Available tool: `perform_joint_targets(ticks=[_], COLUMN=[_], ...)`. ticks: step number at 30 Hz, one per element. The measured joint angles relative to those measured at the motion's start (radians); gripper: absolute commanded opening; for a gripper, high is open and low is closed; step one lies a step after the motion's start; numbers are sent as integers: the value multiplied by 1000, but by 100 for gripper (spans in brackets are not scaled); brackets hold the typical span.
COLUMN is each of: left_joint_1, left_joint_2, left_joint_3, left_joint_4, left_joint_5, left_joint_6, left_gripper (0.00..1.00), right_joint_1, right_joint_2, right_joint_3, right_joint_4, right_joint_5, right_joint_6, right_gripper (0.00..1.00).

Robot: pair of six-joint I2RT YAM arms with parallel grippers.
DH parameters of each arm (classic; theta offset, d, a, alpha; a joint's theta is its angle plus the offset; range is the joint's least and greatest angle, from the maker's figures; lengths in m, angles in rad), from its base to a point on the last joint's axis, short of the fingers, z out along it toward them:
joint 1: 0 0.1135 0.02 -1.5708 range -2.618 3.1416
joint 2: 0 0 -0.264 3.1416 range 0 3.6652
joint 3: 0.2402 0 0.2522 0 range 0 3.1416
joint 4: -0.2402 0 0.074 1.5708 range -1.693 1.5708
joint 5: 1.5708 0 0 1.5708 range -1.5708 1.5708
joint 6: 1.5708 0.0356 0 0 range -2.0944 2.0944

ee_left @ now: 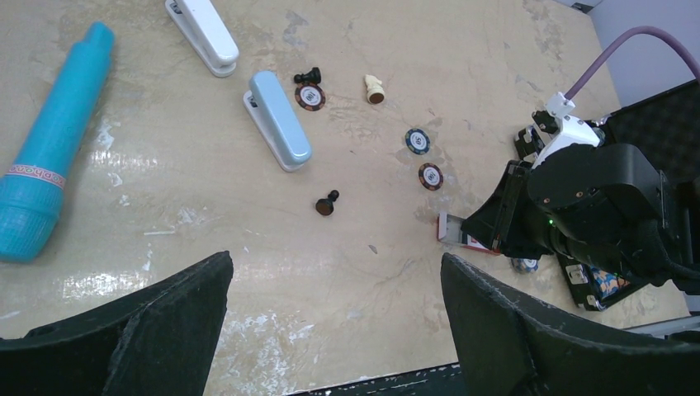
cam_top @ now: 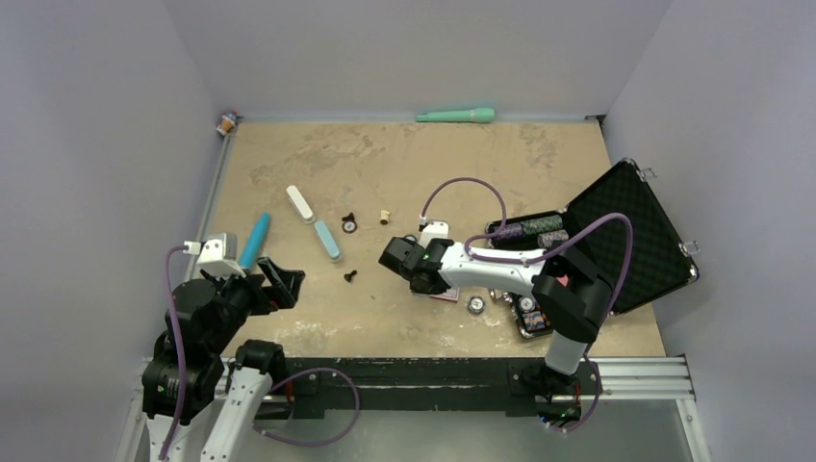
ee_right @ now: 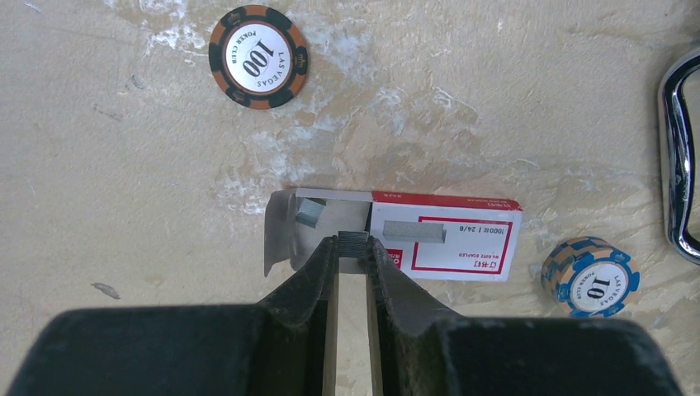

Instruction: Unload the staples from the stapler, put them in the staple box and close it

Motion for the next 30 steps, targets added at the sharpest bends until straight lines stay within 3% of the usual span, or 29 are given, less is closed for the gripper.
perform_joint_targets(ticks=[30], left_joint_1=[0], left_joint_2=[8], left_joint_3=[0], left_joint_4=[0], left_joint_5=[-3], left_joint_6=[0], left_gripper=[99], right_joint_1=[0], right_joint_2=[20], right_joint_3=[1], right_joint_4=[36], right_joint_5=[7], right_joint_6=[-35], right_gripper=[19])
